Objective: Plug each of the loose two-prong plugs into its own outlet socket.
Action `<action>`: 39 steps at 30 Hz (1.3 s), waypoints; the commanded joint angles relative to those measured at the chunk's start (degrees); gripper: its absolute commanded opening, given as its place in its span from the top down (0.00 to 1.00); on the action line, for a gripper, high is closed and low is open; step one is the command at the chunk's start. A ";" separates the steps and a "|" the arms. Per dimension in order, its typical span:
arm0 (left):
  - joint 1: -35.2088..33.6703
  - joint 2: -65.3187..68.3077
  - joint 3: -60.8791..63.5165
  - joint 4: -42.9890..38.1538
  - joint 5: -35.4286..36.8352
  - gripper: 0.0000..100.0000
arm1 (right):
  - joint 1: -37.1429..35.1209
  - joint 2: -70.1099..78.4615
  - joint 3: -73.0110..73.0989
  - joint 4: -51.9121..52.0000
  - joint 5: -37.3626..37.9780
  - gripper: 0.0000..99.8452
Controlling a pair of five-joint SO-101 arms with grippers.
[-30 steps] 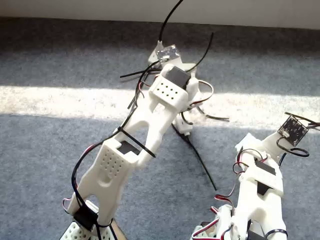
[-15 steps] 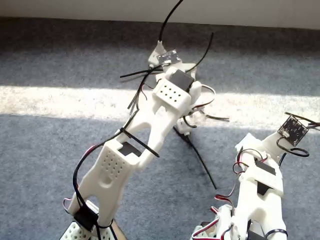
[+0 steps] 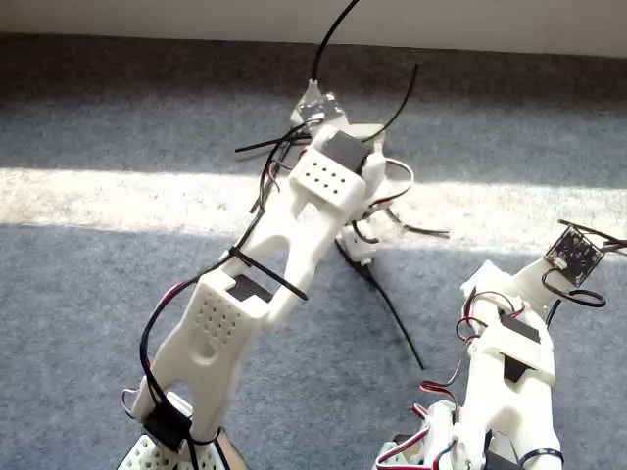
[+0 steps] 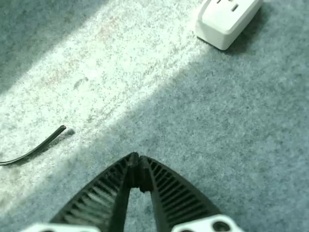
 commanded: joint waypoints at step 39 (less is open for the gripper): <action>-0.48 9.27 -6.11 11.34 0.44 0.99 | -0.40 -0.75 -0.66 -1.10 0.00 0.99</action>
